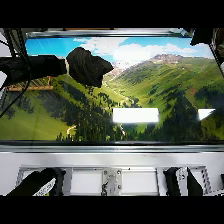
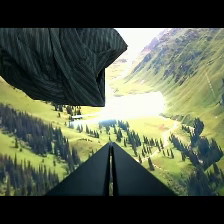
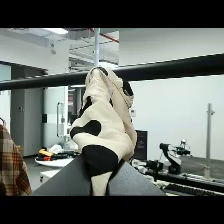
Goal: Fold the clothes and pants, and hang the long-sleeved shirts on hangers.
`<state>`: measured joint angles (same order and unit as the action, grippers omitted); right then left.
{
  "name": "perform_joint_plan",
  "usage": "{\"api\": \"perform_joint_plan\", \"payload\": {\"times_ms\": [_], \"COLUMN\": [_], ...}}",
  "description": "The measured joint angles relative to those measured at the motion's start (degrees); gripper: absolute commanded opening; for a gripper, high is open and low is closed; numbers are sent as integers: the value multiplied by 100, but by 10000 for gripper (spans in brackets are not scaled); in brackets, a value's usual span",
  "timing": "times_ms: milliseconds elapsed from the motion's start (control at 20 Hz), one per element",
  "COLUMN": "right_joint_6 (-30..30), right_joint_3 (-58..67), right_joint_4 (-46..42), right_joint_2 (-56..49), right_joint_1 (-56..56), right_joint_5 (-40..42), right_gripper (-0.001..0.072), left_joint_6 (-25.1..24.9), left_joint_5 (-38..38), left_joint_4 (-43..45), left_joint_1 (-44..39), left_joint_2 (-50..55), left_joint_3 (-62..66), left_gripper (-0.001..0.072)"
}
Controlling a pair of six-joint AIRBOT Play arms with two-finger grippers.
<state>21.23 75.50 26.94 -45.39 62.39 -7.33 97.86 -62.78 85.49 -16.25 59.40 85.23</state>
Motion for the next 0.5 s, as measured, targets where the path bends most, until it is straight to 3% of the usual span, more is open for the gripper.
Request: {"api": "perform_joint_plan", "payload": {"times_ms": [500], "right_joint_6": [-4], "right_joint_3": [0], "right_joint_4": [-345], "right_joint_2": [-35], "right_joint_1": [0], "right_joint_5": [463], "right_gripper": [11], "left_joint_6": [0], "left_joint_5": [26], "left_joint_4": [0], "left_joint_1": [0], "left_joint_2": [2], "left_joint_3": [-227], "left_gripper": [11]}}
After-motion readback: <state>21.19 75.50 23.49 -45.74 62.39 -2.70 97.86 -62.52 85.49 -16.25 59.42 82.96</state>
